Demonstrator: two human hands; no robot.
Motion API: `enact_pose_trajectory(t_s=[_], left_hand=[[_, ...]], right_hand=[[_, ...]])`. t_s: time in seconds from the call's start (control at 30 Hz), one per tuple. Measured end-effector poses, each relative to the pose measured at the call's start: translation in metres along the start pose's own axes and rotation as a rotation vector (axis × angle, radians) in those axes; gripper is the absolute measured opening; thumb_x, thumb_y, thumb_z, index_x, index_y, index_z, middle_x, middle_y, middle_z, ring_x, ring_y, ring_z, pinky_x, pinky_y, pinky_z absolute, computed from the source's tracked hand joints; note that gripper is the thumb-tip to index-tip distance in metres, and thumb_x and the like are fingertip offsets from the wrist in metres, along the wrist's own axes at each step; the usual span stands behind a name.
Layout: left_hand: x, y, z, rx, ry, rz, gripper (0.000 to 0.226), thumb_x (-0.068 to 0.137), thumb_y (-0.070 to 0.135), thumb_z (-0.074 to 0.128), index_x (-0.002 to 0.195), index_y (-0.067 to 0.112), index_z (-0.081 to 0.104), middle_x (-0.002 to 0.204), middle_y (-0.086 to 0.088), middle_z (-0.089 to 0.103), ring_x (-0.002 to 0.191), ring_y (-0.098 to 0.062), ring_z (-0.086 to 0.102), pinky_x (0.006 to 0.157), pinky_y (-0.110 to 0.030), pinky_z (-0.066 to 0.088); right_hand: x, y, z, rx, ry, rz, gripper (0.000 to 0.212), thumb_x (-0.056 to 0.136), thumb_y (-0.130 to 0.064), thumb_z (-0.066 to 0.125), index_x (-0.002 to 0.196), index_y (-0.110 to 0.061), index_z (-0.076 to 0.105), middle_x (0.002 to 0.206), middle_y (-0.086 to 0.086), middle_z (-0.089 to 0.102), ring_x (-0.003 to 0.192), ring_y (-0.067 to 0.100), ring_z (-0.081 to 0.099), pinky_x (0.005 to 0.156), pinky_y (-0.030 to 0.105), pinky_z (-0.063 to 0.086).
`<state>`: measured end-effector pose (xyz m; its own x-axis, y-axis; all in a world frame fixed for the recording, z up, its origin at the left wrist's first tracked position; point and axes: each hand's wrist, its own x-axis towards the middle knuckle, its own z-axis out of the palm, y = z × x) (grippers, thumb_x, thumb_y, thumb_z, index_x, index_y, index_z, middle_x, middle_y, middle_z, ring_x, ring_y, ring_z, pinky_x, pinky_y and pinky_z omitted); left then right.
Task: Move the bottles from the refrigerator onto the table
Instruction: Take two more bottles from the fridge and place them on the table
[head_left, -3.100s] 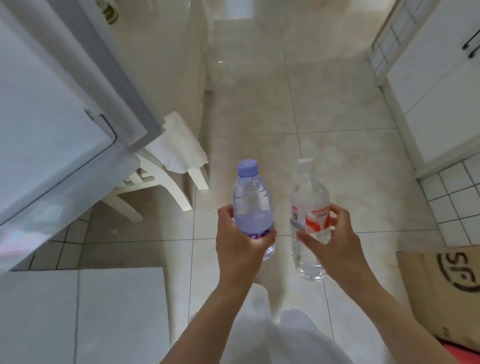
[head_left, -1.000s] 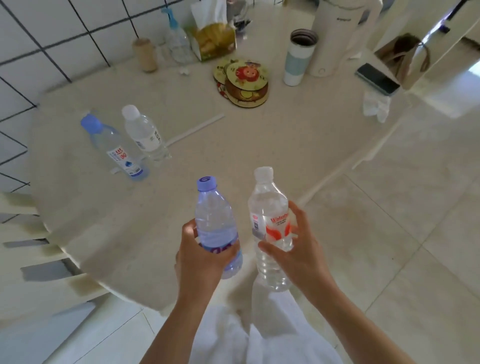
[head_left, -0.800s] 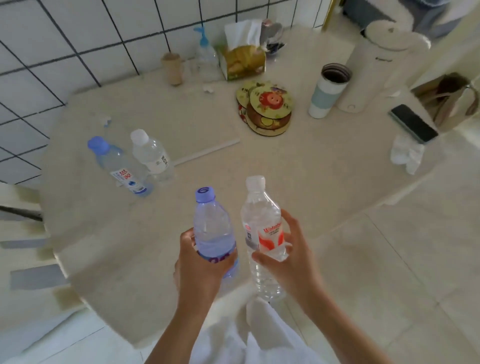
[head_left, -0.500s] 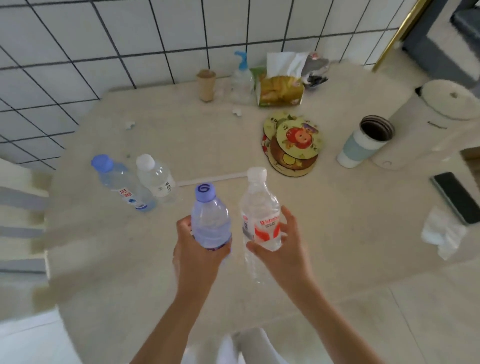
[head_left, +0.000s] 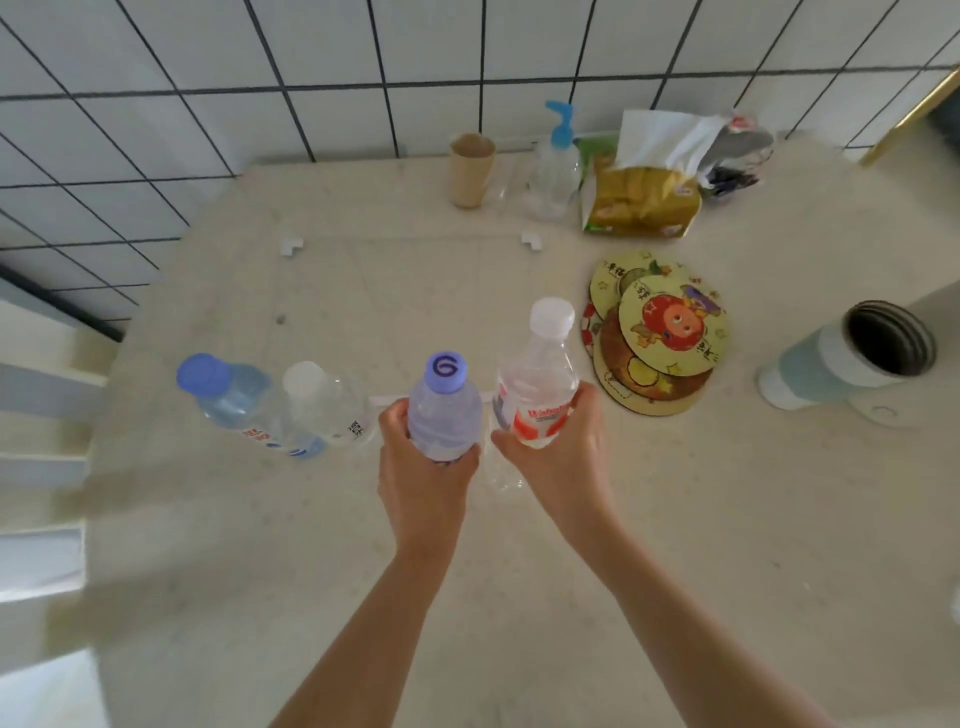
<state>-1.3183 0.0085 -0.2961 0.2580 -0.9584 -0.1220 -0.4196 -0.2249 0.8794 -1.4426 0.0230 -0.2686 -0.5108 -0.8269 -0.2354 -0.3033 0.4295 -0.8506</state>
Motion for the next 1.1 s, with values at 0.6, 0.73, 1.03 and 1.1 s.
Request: enact_pose_trajectory(t_s=[0.6,0.73,1.03,1.1], left_hand=[[0.026,-0.038,0.016,-0.061,0.018,0.032,0.076,0.066,0.022,0.088,0.124,0.034,0.04,0.119,0.006,0.061,0.106,-0.016,0.061,0.089,-0.04,0.054],[0.027,-0.041,0.015,-0.074,0.01,0.02,0.077,0.065,0.023,0.089,0.125,0.036,0.042,0.121,0.008,0.06,0.11,-0.015,0.06,0.09,-0.044,0.053],[0.026,-0.037,0.009,-0.13,-0.063,-0.007,0.074,0.07,0.022,0.086,0.123,0.042,0.039,0.116,0.019,0.06,0.103,-0.003,0.06,0.084,-0.016,0.05],[0.024,-0.037,0.009,-0.13,-0.07,-0.008,0.072,0.072,0.023,0.084,0.126,0.037,0.039,0.119,0.013,0.06,0.105,-0.005,0.059,0.088,-0.02,0.051]], right_hand=[[0.015,0.022,0.043,0.087,0.083,-0.046,0.082,0.058,-0.017,0.089,0.121,-0.025,0.038,0.116,-0.009,0.048,0.107,0.012,0.052,0.088,0.033,0.051],[0.014,0.021,0.045,0.083,0.094,-0.052,0.082,0.06,-0.016,0.088,0.124,-0.024,0.037,0.119,-0.007,0.048,0.109,0.012,0.051,0.09,0.037,0.052],[0.004,0.025,0.053,0.091,0.139,-0.023,0.084,0.063,-0.018,0.086,0.129,-0.026,0.035,0.123,-0.005,0.047,0.114,0.013,0.049,0.096,0.038,0.049],[0.003,0.027,0.054,0.092,0.132,-0.032,0.085,0.064,-0.019,0.086,0.129,-0.03,0.032,0.125,-0.006,0.047,0.117,0.013,0.049,0.097,0.038,0.049]])
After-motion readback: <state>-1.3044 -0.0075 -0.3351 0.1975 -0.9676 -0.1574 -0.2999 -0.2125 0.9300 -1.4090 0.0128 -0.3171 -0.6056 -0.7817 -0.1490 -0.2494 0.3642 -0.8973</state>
